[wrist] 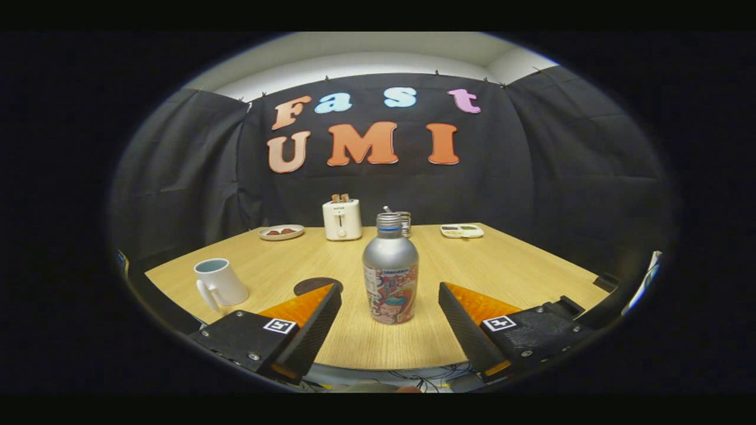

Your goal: Take the bottle from table, then pour the juice into the cup, finally place the bottle on the coaster

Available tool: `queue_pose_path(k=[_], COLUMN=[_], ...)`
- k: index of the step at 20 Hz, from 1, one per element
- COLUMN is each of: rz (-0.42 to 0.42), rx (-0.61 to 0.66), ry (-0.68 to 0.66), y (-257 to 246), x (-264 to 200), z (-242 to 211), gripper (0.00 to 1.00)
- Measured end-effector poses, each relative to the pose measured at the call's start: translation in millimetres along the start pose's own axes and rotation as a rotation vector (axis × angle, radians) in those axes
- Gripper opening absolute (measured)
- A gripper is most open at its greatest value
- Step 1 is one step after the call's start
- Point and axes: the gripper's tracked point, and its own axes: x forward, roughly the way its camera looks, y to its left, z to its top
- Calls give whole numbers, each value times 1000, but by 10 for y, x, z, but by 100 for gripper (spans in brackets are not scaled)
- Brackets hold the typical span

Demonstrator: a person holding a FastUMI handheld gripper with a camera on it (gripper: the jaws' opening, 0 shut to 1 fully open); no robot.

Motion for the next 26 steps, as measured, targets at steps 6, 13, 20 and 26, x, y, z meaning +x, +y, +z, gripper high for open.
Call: queue_pose_path(k=[6, 13, 20, 26], rz=[-6, -25, -14, -24], rx=[-12, -17, 10, -5], ry=[39, 68, 93, 106], y=[11, -58, -52, -55], x=[273, 577, 803, 854], z=[-143, -292, -366, -390], gripper=[99, 99, 95, 79])
